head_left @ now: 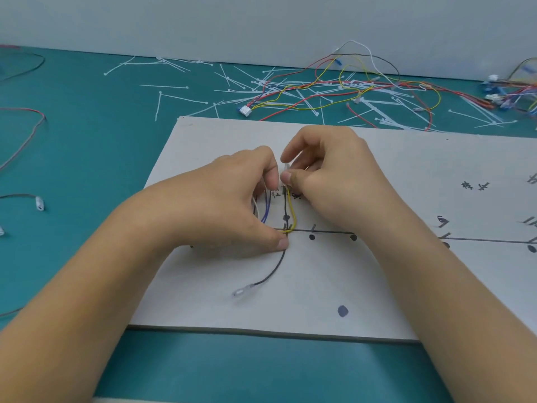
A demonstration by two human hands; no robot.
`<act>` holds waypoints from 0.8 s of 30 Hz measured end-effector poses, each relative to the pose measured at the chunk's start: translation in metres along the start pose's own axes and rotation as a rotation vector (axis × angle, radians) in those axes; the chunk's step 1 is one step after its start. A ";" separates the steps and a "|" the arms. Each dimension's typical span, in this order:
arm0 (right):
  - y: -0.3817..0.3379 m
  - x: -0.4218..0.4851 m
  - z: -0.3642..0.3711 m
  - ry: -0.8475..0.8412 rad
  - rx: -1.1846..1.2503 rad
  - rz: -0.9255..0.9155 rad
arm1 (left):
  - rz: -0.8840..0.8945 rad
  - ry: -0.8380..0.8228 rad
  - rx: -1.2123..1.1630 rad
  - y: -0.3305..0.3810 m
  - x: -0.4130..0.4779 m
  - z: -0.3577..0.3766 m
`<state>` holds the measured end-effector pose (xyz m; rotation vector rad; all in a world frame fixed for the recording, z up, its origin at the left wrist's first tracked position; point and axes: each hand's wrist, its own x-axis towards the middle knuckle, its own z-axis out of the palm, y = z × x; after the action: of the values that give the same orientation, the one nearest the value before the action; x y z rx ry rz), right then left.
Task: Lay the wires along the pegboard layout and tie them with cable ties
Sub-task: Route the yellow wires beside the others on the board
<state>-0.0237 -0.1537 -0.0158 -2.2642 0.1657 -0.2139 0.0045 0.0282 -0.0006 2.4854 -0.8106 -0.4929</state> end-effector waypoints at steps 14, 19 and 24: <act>0.003 0.003 -0.003 -0.070 -0.130 -0.035 | -0.005 -0.044 0.125 0.000 -0.002 -0.002; 0.002 0.001 -0.005 -0.083 -0.166 -0.062 | 0.037 -0.037 0.017 -0.006 -0.002 -0.007; 0.001 0.000 -0.005 -0.093 -0.123 -0.055 | 0.114 -0.011 -0.023 -0.005 0.002 -0.007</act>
<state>-0.0251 -0.1583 -0.0132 -2.3975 0.0691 -0.1296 0.0113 0.0327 0.0027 2.4015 -0.9403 -0.4733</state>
